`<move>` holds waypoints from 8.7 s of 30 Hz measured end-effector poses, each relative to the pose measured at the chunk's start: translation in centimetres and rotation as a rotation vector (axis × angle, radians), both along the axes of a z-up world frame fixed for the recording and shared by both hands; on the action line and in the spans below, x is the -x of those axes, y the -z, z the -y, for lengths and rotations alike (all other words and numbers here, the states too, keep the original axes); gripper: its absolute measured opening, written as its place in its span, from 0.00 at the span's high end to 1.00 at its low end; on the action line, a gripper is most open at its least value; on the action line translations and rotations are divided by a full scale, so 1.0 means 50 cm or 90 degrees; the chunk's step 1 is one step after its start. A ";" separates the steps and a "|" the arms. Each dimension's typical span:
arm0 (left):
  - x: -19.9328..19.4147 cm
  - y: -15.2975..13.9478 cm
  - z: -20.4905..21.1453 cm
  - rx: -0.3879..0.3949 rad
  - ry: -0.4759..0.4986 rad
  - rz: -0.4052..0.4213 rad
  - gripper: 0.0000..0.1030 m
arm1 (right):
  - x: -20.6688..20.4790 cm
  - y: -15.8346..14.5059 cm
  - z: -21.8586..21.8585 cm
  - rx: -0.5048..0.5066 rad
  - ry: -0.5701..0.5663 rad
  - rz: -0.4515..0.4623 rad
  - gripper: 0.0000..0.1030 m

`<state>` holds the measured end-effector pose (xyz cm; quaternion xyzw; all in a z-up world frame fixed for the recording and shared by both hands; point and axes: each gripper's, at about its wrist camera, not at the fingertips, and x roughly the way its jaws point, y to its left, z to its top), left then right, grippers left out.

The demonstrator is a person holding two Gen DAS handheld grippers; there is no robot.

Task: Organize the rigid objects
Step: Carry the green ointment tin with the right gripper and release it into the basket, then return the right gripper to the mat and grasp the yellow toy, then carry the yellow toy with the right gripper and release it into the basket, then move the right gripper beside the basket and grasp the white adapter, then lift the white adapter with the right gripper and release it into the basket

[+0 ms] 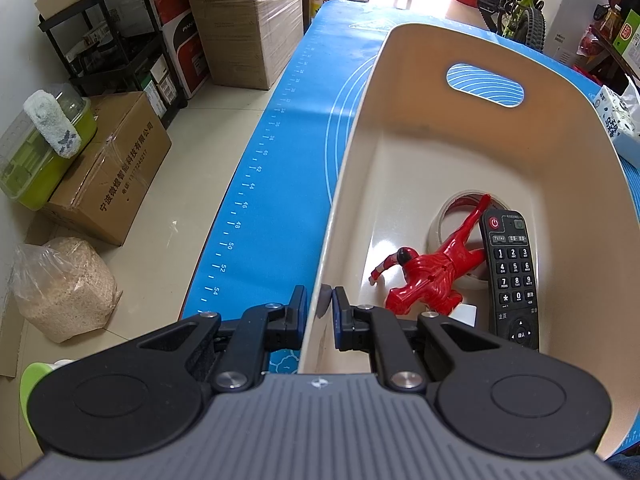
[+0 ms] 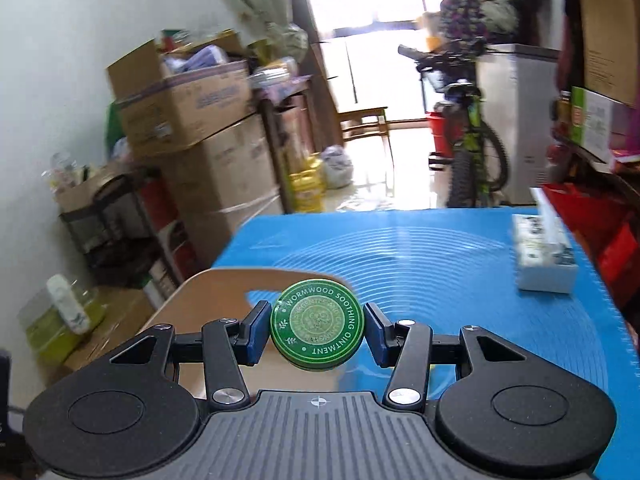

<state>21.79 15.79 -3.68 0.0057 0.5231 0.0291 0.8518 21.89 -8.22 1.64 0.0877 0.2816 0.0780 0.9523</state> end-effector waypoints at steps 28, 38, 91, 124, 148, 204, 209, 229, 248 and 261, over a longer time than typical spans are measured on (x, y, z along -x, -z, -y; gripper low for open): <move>0.000 0.000 0.002 -0.002 0.001 0.002 0.86 | -0.020 0.159 -0.223 0.145 -0.235 -0.301 0.46; 0.000 -0.001 0.000 -0.001 0.001 0.002 0.86 | 0.008 0.096 -0.167 0.097 -0.247 -0.202 0.31; 0.002 -0.001 0.005 -0.013 0.002 0.002 0.85 | -0.156 0.283 0.077 0.140 0.006 -0.171 0.64; 0.003 -0.004 0.007 -0.014 0.001 0.006 0.87 | -0.018 0.002 0.085 0.081 0.026 0.002 0.65; 0.002 -0.007 0.009 -0.010 0.004 0.009 0.88 | -0.030 0.104 -0.187 0.129 -0.186 -0.146 0.65; 0.006 -0.008 0.012 -0.027 0.002 0.008 0.86 | -0.030 0.193 0.069 0.252 -0.360 -0.178 0.28; 0.006 -0.008 0.013 -0.028 0.002 0.008 0.86 | -0.040 0.219 0.052 0.273 -0.417 -0.162 0.26; 0.006 -0.011 0.015 -0.038 0.002 0.008 0.85 | -0.068 0.262 0.048 0.250 -0.485 -0.150 0.29; 0.006 -0.010 0.016 -0.038 0.002 0.008 0.85 | -0.012 0.142 0.116 0.266 -0.328 -0.050 0.29; 0.006 -0.010 0.017 -0.036 0.001 0.008 0.85 | 0.022 -0.017 0.019 0.226 -0.308 0.059 0.29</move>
